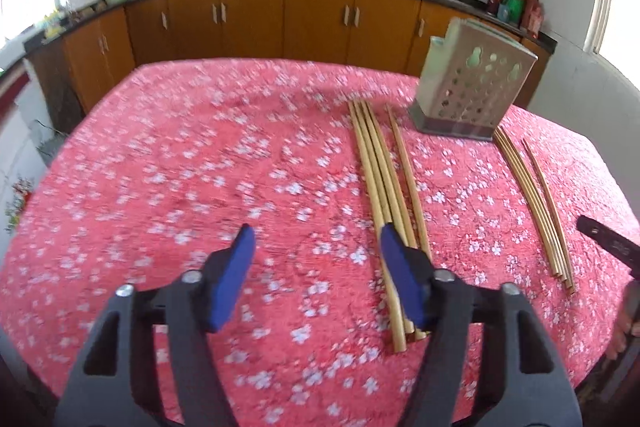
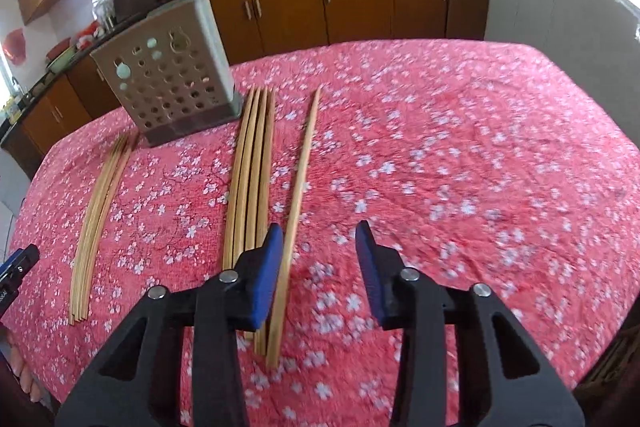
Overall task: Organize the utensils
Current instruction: 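Lower the left tool and pinch one bamboo chopstick while the right tool pinches another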
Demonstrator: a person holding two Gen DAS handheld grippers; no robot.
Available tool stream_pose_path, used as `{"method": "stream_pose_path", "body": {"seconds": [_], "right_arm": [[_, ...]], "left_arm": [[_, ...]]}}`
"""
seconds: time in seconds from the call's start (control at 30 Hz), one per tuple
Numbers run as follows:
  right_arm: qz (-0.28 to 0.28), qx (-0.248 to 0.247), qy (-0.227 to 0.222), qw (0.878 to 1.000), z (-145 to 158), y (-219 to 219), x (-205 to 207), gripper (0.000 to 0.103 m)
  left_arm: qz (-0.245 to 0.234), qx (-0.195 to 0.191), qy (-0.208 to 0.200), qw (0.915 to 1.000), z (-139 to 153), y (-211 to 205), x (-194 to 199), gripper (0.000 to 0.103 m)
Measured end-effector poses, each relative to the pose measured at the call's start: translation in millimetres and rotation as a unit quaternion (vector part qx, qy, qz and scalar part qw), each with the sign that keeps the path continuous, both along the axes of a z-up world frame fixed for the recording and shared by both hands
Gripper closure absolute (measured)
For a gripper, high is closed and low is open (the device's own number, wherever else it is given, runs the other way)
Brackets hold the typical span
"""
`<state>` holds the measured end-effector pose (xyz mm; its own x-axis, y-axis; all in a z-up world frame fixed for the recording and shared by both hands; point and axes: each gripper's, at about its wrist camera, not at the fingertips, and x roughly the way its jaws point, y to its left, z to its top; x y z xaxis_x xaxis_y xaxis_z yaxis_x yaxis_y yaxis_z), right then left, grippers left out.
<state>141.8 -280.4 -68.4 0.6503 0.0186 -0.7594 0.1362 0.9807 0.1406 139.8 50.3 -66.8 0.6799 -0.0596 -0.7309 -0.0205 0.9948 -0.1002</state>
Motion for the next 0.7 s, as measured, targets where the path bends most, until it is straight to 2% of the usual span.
{"method": "stream_pose_path", "body": {"seconds": [0.1, 0.13, 0.17, 0.23, 0.3, 0.5, 0.7], "right_arm": [[0.012, 0.000, 0.024, 1.000, -10, 5, 12, 0.070], [0.016, -0.005, 0.036, 0.999, -16, 7, 16, 0.079], [0.012, -0.017, 0.023, 1.000, -16, 7, 18, 0.088], [0.004, -0.025, 0.018, 1.000, -17, 4, 19, 0.095], [0.001, -0.016, 0.018, 1.000, -17, 0, 18, 0.095], [0.003, -0.030, 0.012, 0.999, -17, 5, 15, 0.095], [0.009, -0.043, 0.013, 0.999, -16, 9, 15, 0.095]], "left_arm": [[-0.017, -0.016, 0.025, 0.9994, -9, -3, 8, 0.059], [-0.023, -0.018, 0.032, 0.9990, -12, -5, 10, 0.063], [-0.030, -0.020, 0.038, 0.9986, -15, -7, 11, 0.065], [-0.040, -0.020, 0.046, 0.9979, -18, -15, 16, 0.072], [-0.052, -0.017, 0.052, 0.9972, -21, -19, 15, 0.074], [-0.073, -0.010, 0.056, 0.9957, -22, -29, 17, 0.079], [-0.077, 0.018, 0.058, 0.9952, -23, -37, 17, 0.081]]}}
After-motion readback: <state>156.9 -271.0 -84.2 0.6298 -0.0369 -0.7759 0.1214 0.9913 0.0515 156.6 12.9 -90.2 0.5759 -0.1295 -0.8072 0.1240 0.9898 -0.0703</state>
